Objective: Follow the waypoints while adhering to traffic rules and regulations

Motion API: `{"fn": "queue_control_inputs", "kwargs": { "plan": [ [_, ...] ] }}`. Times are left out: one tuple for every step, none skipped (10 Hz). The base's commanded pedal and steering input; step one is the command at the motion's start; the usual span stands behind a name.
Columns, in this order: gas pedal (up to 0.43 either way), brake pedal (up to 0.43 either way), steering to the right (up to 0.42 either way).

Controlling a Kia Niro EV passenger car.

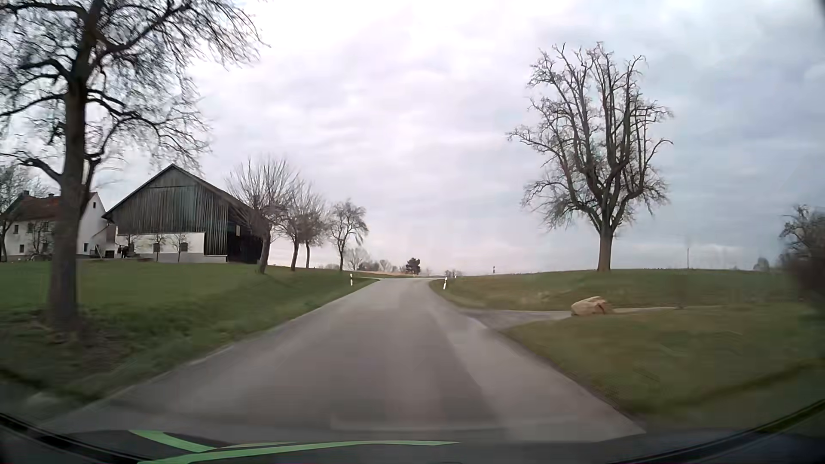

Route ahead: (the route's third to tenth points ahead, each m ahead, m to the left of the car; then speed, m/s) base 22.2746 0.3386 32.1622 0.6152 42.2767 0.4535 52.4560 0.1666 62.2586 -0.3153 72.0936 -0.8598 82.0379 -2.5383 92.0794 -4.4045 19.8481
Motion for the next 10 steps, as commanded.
{"fn": "queue_control_inputs", "kwargs": {
  "plan": [
    [0.169, 0.000, 0.001],
    [0.169, 0.000, 0.001],
    [0.169, 0.000, 0.001],
    [0.169, 0.000, 0.001],
    [0.169, 0.000, 0.001],
    [0.157, 0.000, 0.001],
    [0.157, 0.000, 0.001],
    [0.150, 0.000, 0.001],
    [0.150, 0.000, 0.001],
    [0.150, 0.000, 0.001]
  ]
}}
